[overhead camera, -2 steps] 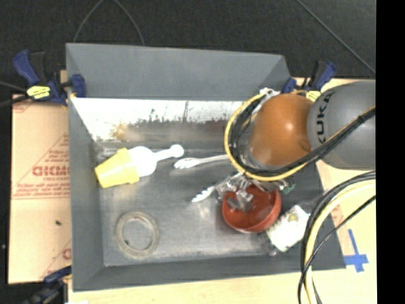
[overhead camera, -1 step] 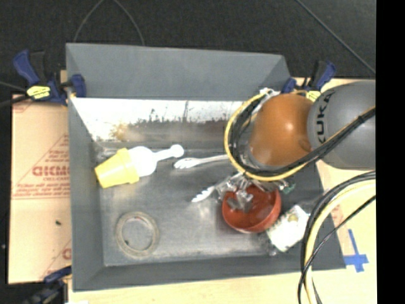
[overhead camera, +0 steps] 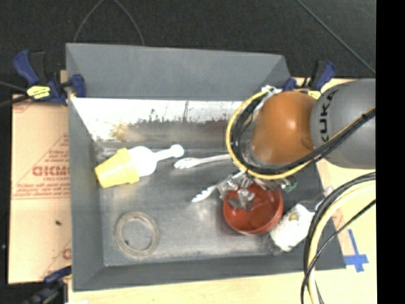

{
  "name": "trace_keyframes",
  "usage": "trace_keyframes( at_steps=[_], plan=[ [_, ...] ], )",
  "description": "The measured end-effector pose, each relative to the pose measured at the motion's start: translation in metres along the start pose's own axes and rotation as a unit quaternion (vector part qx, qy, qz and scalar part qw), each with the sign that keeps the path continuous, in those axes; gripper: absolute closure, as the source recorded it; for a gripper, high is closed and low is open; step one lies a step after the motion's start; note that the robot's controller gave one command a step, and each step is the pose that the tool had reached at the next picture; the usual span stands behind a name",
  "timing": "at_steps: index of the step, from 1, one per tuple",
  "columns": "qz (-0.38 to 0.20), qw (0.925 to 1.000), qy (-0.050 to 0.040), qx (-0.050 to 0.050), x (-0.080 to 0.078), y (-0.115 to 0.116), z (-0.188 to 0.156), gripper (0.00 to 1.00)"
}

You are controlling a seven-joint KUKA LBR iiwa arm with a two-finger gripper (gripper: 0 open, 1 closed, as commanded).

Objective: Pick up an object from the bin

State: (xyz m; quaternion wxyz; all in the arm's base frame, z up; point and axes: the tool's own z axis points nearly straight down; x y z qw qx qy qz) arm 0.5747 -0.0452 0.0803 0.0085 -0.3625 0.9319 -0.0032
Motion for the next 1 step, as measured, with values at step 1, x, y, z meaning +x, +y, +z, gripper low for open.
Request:
trace_keyframes(
  at_steps=[1],
  plan=[
    [0.002,1.0000,-0.0015,0.000,-0.0014,-0.0001,-0.0368,1.00]
  ],
)
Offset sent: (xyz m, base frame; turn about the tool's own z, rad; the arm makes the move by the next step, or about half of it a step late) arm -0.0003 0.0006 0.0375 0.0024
